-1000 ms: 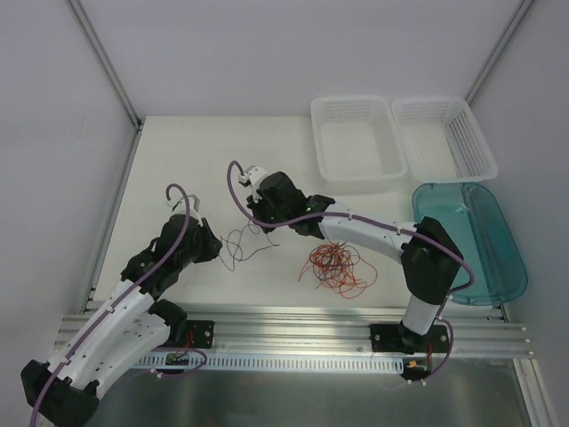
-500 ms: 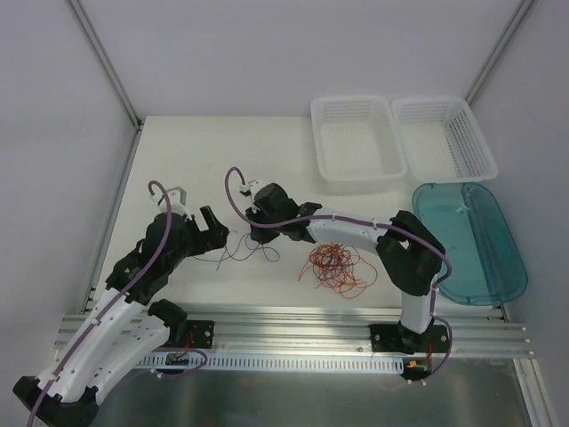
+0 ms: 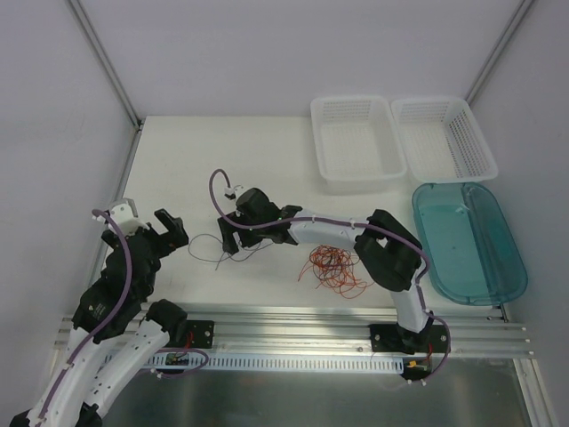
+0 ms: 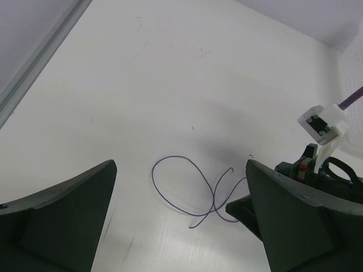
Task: Untangle the cables
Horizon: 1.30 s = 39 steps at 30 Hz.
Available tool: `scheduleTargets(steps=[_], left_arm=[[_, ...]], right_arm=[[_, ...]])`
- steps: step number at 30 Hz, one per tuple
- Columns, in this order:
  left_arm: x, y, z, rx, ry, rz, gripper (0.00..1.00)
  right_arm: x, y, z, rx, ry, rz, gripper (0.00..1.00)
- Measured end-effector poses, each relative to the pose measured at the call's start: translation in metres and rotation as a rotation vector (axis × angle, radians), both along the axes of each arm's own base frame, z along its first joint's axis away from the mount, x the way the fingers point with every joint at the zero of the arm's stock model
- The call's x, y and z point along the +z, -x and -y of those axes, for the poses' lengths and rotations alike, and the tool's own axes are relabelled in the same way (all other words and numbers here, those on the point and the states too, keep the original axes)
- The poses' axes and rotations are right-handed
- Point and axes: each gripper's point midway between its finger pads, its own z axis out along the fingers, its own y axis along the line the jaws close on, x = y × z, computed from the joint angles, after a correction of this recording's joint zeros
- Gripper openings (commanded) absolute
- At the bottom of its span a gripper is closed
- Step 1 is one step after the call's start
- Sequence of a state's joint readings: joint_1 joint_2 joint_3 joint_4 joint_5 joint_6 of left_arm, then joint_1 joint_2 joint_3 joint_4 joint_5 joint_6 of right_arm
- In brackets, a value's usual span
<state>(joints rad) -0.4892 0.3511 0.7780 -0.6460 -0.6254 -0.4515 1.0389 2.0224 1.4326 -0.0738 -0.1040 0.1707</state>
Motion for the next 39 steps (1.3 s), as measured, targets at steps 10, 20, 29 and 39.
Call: scheduleTargets(steps=[10,20,29,39], left_arm=[[-0.021,0.004,-0.015,0.058,-0.076,-0.049,0.99],[-0.023,0.005,-0.020,0.074,-0.100,-0.054,0.99],[-0.022,0.006,-0.020,0.074,-0.096,-0.047,0.99],[-0.022,0.006,-0.021,0.080,-0.095,-0.044,0.99]], right_arm=[[0.010,-0.007,-0.032,-0.029,-0.002,0.045,0.90],[-0.030,-0.006,-0.032,-0.094,0.151,0.064,0.87],[-0.036,-0.005,-0.020,-0.223,0.229,0.107,0.84],[-0.042,-0.004,-0.012,-0.257,0.291,0.162,0.54]])
